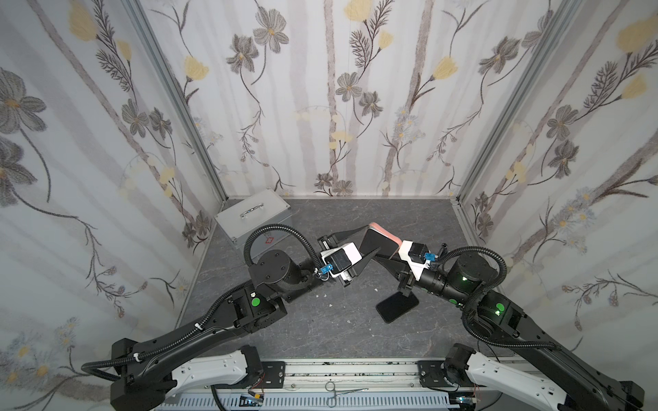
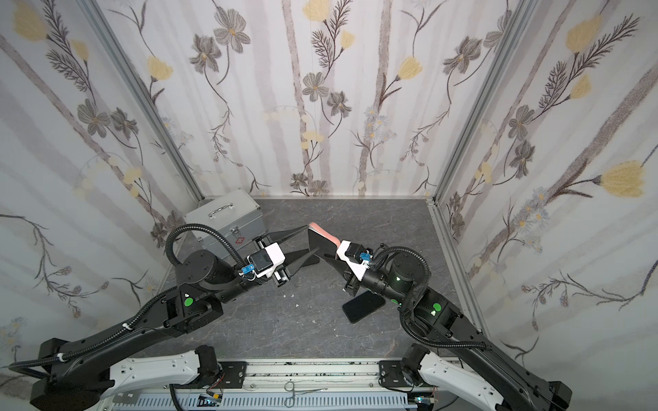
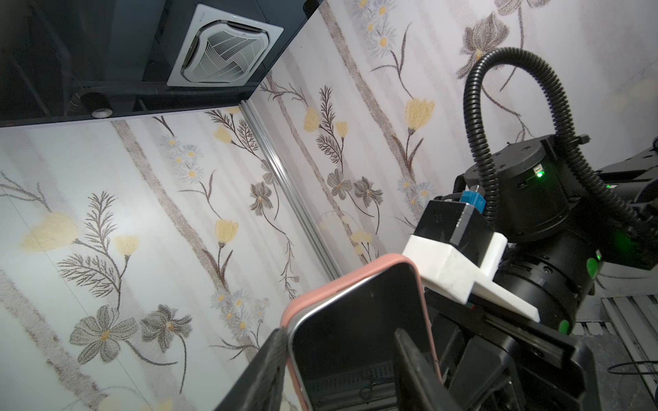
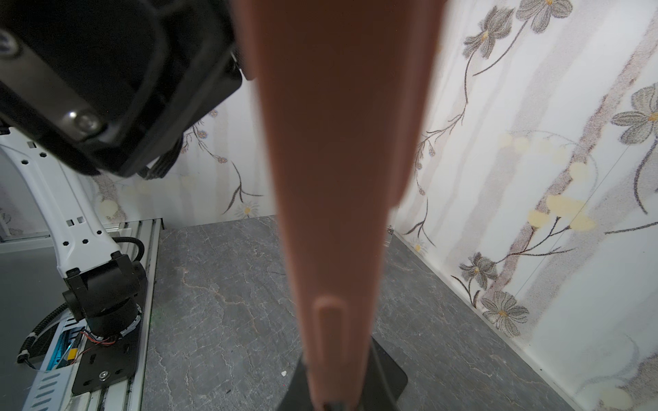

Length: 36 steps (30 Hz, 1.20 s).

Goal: Take the phone out of the phone case
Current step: Remove the phone case from the phone.

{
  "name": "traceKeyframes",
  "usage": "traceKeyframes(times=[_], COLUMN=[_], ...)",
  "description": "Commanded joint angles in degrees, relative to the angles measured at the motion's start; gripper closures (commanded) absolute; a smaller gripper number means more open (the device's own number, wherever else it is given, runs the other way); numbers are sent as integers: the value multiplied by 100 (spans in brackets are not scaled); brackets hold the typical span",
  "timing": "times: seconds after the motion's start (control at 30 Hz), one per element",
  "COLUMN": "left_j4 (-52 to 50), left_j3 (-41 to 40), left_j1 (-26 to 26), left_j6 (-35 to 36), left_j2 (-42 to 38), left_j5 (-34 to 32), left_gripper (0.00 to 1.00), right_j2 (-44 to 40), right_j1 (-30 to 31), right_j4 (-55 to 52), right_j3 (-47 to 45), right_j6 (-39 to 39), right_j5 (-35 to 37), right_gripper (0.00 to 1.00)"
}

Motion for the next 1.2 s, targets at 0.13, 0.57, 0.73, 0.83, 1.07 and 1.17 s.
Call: traceKeyframes(times=[0.13, 0.57, 0.73, 0.83, 1.07, 1.17], left_j4=[65, -508, -753, -862, -975, -1000], left_j3=[-29, 145, 237, 278, 305, 279], left_j1=[-2, 172, 325, 402, 529, 597], left_j6=[119, -234, -320, -328, -423, -484], left_j2=[47, 183, 251, 288, 326, 294], left_j5=[53, 394, 780, 954, 1197, 1314], left_gripper=[56, 62, 64, 63, 63, 63], right_j2=[86, 142, 189, 235, 379, 385], right_j1=[60, 161, 198, 235, 369, 398], right_j4=[192, -88, -229, -310, -475, -447], right_j3=[193, 360, 449, 493, 617, 613], right_j6=[-171, -470, -545, -608, -778, -786], right_j5=[-54, 106, 89, 76, 35, 42], right_gripper=[100, 100, 100, 100, 100, 100])
